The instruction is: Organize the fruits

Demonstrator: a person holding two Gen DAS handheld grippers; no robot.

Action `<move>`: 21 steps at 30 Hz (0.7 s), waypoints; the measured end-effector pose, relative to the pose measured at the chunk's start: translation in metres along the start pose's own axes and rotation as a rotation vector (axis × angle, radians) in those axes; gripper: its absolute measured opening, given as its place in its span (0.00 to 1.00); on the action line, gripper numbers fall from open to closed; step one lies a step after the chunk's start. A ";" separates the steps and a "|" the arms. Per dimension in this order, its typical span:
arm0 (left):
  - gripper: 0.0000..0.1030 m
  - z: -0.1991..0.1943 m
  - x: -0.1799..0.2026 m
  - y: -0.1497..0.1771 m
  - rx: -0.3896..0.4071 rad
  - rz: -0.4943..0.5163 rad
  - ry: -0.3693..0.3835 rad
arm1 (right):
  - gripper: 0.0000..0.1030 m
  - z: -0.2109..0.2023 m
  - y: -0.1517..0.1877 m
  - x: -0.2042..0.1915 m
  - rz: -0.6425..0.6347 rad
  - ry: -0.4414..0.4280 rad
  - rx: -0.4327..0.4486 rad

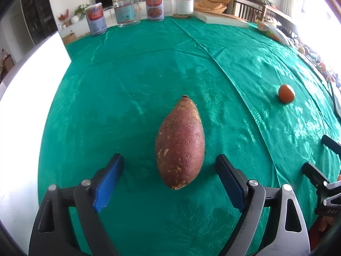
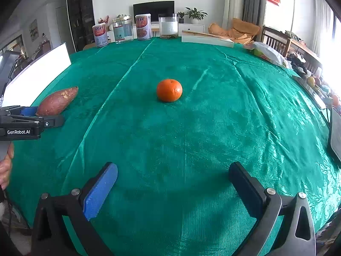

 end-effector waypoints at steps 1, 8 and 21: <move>0.87 0.000 0.000 0.000 -0.001 -0.001 -0.001 | 1.00 0.000 0.000 0.000 0.000 0.000 0.001; 0.80 -0.006 -0.002 -0.011 -0.045 -0.024 0.065 | 1.00 -0.002 -0.011 0.024 0.114 -0.132 -0.023; 0.40 0.002 0.007 -0.023 -0.104 -0.014 0.103 | 0.38 0.071 -0.093 0.032 0.033 -0.180 -0.174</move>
Point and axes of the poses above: each gripper's, at about its wrist camera, not at the fingertips, and z roughly the way its jaws point, x to its right, y to its underside, the point moved 5 cm from there along z, roughly the way its jaws point, and after that the axes turned 15 degrees about -z, right-handed, at the moved point
